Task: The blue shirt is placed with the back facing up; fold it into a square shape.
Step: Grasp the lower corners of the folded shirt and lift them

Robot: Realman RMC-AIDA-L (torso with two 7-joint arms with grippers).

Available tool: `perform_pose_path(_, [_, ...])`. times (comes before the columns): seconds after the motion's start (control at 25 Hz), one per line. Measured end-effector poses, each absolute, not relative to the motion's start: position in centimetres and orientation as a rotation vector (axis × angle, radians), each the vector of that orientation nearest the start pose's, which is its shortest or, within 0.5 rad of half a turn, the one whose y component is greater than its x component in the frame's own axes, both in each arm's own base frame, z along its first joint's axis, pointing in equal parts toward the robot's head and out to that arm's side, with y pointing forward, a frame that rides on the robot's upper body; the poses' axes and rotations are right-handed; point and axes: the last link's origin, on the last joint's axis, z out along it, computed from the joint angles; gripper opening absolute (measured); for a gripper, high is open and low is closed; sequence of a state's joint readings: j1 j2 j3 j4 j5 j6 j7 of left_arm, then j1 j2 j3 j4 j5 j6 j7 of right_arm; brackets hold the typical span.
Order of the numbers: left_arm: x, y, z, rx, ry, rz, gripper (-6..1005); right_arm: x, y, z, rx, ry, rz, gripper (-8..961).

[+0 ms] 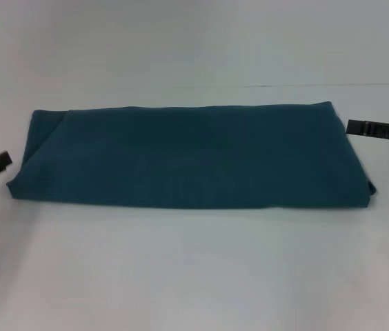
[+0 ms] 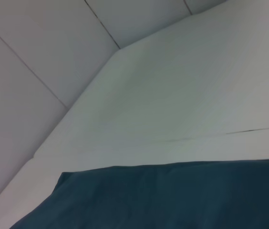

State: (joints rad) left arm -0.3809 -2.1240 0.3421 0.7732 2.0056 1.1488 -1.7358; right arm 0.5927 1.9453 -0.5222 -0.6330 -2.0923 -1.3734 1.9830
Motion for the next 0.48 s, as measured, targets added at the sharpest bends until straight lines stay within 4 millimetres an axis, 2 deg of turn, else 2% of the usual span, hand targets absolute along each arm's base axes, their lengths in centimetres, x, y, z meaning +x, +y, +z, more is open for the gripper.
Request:
perform_pose_path(0.24, [-37.4,30.6,5.3,-1.942,-1.162,-0.592,891,29.7,37.9,6.7,-2.254,1.360,0.683,703])
perform_pose_path(0.48, [-37.1,30.2,3.8,-2.045,-1.019,-0.514,888,29.7,37.8,6.5,-2.255,1.369,0.687,704])
